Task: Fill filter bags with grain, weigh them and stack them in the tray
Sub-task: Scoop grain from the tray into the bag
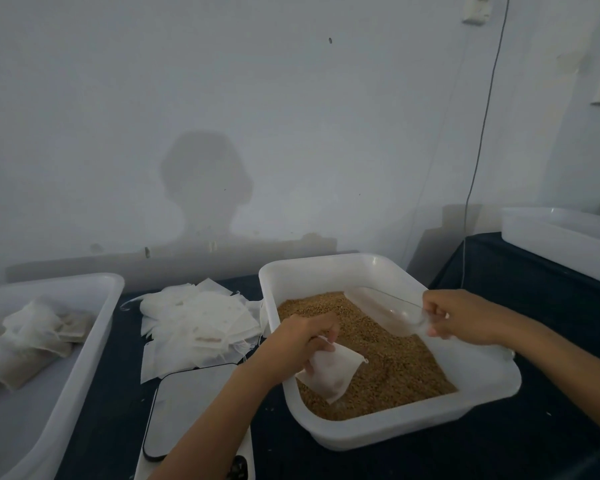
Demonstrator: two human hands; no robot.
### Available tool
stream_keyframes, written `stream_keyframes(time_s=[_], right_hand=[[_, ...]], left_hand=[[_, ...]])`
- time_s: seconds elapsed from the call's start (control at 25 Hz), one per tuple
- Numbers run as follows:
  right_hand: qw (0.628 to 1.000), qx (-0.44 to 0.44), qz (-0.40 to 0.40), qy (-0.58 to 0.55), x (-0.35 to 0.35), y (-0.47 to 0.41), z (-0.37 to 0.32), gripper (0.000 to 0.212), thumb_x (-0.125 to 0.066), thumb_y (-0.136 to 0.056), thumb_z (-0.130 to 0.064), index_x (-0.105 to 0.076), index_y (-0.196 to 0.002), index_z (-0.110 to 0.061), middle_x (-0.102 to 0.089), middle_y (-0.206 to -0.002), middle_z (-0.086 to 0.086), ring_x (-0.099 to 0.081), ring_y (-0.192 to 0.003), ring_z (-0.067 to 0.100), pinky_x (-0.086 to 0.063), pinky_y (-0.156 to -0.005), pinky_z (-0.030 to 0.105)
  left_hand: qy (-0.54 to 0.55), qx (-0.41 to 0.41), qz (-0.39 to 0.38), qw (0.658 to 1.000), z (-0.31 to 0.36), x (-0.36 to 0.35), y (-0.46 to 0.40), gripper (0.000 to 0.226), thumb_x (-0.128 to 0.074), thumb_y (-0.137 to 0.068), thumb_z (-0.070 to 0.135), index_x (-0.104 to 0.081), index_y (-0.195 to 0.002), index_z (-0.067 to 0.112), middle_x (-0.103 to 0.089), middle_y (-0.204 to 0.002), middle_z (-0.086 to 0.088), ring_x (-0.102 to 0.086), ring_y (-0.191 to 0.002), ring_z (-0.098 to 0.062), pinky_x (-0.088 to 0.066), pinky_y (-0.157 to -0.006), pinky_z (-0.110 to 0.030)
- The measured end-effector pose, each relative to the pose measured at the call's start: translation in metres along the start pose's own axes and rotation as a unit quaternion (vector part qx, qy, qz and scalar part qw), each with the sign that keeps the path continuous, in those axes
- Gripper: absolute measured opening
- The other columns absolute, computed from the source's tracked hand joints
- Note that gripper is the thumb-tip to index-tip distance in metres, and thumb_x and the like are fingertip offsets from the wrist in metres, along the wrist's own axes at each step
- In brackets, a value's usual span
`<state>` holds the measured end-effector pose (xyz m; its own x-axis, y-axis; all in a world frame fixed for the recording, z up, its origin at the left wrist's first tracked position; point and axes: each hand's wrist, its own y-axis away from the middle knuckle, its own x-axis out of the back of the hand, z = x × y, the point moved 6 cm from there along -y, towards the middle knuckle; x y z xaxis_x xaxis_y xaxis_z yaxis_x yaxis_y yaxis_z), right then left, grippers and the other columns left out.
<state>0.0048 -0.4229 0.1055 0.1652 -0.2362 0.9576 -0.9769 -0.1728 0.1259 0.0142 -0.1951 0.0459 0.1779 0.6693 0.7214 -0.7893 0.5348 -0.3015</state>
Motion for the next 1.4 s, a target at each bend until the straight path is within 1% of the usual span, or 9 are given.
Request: stream_keyframes(time_s=[0.16,0.28,0.48,0.6,0.72,0.96,1.16,1.32,1.4], right_hand=[[1.0,0.009,-0.024,0.012,0.006,0.008,0.007,0.019,-0.064,-0.088,-0.019,-0.047,-0.079,-0.018,-0.063,-0.093,0.007,-0.054,-0.078,0.015,-0.045,-0.073,0.03],[0.999,0.028,-0.027,0.032,0.006,0.009,0.008,0.021,-0.067,-0.086,-0.019,-0.048,-0.078,-0.019,-0.06,-0.09,0.003,-0.053,-0.079,0.015,-0.043,-0.072,0.029],[0.991,0.063,0.016,0.113,0.012,0.008,-0.007,0.016,-0.066,-0.087,-0.023,-0.051,-0.081,-0.022,-0.061,-0.09,-0.004,-0.059,-0.087,0.014,-0.043,-0.069,0.024],[0.976,0.094,0.065,0.184,0.016,0.005,-0.021,0.009,-0.063,-0.088,-0.022,-0.054,-0.087,-0.024,-0.059,-0.089,-0.008,-0.057,-0.084,0.008,-0.043,-0.068,0.021],[0.955,0.144,0.106,0.237,0.019,0.002,-0.035,0.018,-0.061,-0.089,-0.018,-0.049,-0.084,-0.031,-0.051,-0.078,-0.014,-0.052,-0.074,0.001,-0.027,-0.056,0.013],[0.897,0.203,0.178,0.349,0.019,-0.002,-0.055,0.026,-0.058,-0.087,-0.01,-0.053,-0.103,-0.03,-0.056,-0.094,-0.01,-0.052,-0.084,0.011,-0.025,-0.069,0.028],[0.823,0.292,0.311,0.376,0.029,0.018,-0.078,0.049,-0.081,-0.039,0.014,-0.064,-0.074,-0.018,-0.06,-0.065,0.0,-0.057,-0.057,0.02,-0.044,-0.055,0.031],[0.792,0.326,0.338,0.389,0.028,0.028,-0.086,0.046,-0.08,-0.041,0.014,-0.067,-0.075,-0.015,-0.063,-0.07,0.003,-0.06,-0.062,0.023,-0.053,-0.062,0.035],[0.831,0.294,0.315,0.351,0.031,0.024,-0.076,0.042,-0.08,-0.05,0.008,-0.066,-0.08,-0.018,-0.064,-0.075,0.0,-0.061,-0.067,0.02,-0.051,-0.065,0.036]], left_hand=[[0.004,0.0,-0.015,1.0,0.0,-0.002,-0.002,0.013,-0.055,-0.093,0.006,-0.063,-0.085,0.012,-0.06,-0.09,0.015,-0.062,-0.06,-0.003,-0.053,-0.049,-0.021],[-0.023,0.007,-0.007,1.0,-0.002,-0.002,-0.003,0.008,-0.057,-0.093,0.01,-0.064,-0.091,0.008,-0.066,-0.092,0.004,-0.061,-0.06,-0.008,-0.051,-0.05,-0.02],[-0.115,-0.034,0.028,0.992,0.001,0.001,-0.005,0.007,-0.071,-0.081,0.017,-0.067,-0.085,0.012,-0.058,-0.101,0.005,-0.056,-0.09,-0.009,-0.047,-0.077,-0.024],[-0.115,-0.049,0.044,0.991,0.003,0.003,-0.004,0.01,-0.077,-0.074,0.02,-0.069,-0.078,0.015,-0.05,-0.102,0.008,-0.048,-0.092,-0.003,-0.045,-0.08,-0.023],[-0.097,-0.042,0.036,0.994,0.002,0.002,-0.004,0.01,-0.078,-0.073,0.021,-0.07,-0.077,0.017,-0.049,-0.096,0.013,-0.049,-0.088,-0.004,-0.046,-0.08,-0.026],[-0.061,-0.024,0.036,0.997,0.0,0.003,-0.004,0.01,-0.077,-0.074,0.02,-0.068,-0.076,0.016,-0.048,-0.092,0.014,-0.051,-0.086,-0.006,-0.047,-0.081,-0.029],[-0.051,-0.007,0.035,0.998,-0.003,0.002,-0.004,0.01,-0.076,-0.075,0.021,-0.067,-0.075,0.018,-0.048,-0.093,0.015,-0.051,-0.09,-0.006,-0.047,-0.082,-0.026],[-0.04,0.013,0.03,0.999,-0.006,0.001,-0.004,0.016,-0.074,-0.079,0.02,-0.059,-0.073,0.025,-0.052,-0.094,0.013,-0.052,-0.088,-0.003,-0.044,-0.08,-0.02],[-0.045,0.03,0.035,0.998,-0.009,0.001,-0.003,0.014,-0.069,-0.083,0.019,-0.058,-0.075,0.024,-0.057,-0.087,0.013,-0.05,-0.078,0.002,-0.042,-0.072,-0.02]])
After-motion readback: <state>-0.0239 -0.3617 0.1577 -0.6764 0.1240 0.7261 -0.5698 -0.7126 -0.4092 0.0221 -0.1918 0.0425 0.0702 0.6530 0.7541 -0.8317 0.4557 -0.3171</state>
